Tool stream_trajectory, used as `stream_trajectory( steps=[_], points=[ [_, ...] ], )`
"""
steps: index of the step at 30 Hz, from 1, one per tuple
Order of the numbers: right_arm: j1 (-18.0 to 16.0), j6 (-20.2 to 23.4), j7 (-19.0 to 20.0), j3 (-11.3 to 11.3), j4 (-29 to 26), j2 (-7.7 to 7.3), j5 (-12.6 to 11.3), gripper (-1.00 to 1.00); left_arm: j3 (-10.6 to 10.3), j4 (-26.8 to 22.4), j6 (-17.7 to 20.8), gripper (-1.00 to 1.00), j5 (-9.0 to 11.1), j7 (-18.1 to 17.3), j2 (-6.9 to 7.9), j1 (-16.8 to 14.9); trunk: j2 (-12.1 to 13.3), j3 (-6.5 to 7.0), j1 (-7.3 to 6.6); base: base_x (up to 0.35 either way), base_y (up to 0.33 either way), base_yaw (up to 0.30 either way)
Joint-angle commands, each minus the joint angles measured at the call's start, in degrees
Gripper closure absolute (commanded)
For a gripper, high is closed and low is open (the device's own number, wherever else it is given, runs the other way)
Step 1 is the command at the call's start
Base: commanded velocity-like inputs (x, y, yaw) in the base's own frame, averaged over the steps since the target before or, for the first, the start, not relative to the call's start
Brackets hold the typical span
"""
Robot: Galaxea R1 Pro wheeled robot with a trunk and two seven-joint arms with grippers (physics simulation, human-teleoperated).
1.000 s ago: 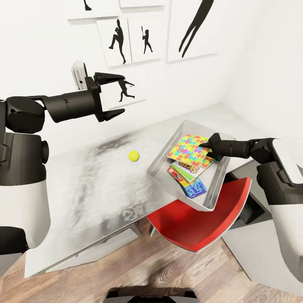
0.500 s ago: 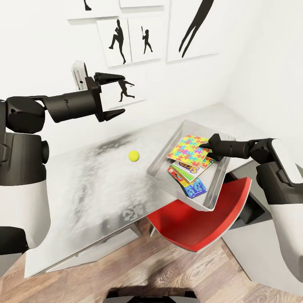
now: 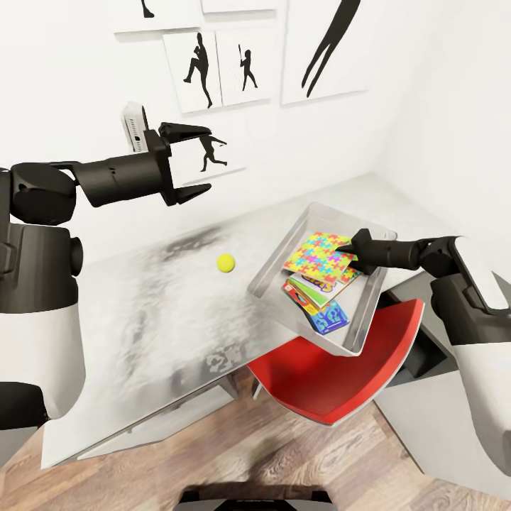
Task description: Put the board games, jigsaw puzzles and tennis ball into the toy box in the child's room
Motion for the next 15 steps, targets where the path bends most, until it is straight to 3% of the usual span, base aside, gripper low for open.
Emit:
stream_trajectory(
  steps=[1, 15],
  points=[
    [-0.1, 0.0, -0.2, 0.1, 0.1, -0.03, -0.4, 1.00, 0.0, 0.0, 0.0, -1.00, 0.5, 0.5, 0.02, -0.1, -0.1, -0.09, 0.03, 0.000, 0.000, 0.000],
    [-0.1, 0.0, 1.6, 0.1, 2.2, -0.01, 0.4, 1.00, 0.0, 0.0, 0.0, -1.00, 0.5, 0.5, -0.22, 0.0, -0.1, -0.09, 0.03, 0.000, 0.000, 0.000]
  ],
)
